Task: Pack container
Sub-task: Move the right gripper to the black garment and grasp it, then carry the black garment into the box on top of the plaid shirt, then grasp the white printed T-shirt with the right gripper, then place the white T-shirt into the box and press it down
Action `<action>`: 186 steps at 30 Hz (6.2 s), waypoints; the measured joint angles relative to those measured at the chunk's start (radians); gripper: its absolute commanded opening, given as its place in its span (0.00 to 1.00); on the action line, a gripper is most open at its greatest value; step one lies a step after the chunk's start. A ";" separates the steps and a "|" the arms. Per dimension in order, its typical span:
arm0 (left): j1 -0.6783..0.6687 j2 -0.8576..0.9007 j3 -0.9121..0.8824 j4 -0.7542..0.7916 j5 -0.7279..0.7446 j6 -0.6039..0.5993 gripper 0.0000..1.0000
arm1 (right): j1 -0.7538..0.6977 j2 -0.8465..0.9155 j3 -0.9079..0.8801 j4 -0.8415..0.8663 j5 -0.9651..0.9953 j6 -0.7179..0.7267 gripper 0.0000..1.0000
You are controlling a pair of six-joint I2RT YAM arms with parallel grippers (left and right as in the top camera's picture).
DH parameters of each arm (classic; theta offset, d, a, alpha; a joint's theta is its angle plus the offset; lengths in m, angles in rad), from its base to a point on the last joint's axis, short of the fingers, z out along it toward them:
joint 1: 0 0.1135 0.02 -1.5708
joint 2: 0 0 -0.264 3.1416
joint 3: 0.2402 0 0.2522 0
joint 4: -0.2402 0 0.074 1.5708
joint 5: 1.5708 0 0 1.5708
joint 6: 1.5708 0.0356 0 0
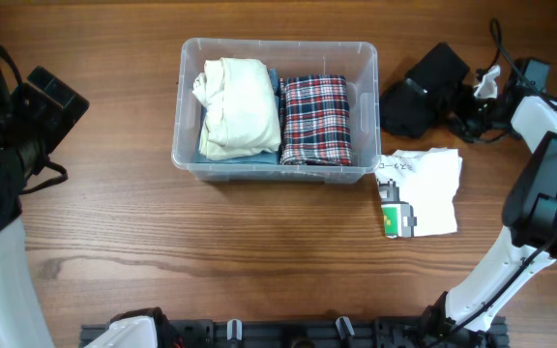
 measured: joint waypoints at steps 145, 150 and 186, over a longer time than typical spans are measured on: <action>0.000 0.000 0.000 0.000 0.000 0.000 1.00 | 0.623 -0.701 -0.377 0.322 -0.005 0.319 0.05; 0.000 0.000 0.000 0.000 0.000 0.000 1.00 | 0.652 -0.432 -0.377 0.406 0.060 0.338 0.33; 0.000 0.000 0.000 0.000 0.000 0.000 1.00 | 0.721 -0.440 -0.172 0.049 0.201 0.136 0.68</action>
